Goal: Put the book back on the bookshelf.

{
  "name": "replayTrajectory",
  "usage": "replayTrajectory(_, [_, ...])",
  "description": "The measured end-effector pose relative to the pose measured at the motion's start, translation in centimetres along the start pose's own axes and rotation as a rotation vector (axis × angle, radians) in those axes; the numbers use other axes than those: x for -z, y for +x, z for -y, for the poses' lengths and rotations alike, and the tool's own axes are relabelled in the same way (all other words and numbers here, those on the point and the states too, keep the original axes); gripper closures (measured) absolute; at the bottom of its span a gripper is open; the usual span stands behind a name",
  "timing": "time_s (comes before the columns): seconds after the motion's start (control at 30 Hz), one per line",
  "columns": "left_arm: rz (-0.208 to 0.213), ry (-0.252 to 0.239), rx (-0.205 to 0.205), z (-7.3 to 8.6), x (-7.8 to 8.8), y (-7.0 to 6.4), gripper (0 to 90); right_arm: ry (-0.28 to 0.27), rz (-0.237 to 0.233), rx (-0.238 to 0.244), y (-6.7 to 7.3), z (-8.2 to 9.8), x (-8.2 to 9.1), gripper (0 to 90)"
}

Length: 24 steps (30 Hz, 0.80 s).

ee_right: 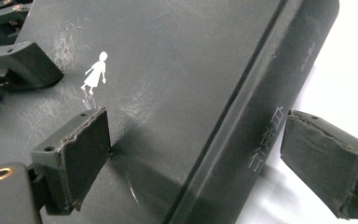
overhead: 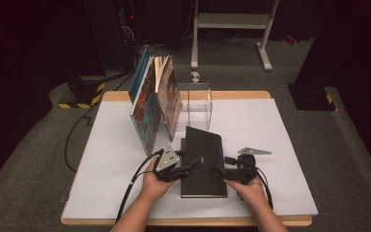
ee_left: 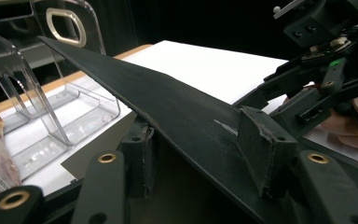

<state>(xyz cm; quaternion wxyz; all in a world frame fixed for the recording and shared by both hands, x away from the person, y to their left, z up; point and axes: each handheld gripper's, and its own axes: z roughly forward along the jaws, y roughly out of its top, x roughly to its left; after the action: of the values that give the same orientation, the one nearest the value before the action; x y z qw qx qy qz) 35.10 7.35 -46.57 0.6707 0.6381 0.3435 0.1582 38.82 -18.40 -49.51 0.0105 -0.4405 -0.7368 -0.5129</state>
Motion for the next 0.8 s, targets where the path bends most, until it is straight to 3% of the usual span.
replayTrajectory(0.8, [0.015, -0.048, -0.095, 0.0, 0.8, -1.2, 49.1, 0.000, -0.098, -0.073, -0.9, -0.4, 0.0, 7.4])
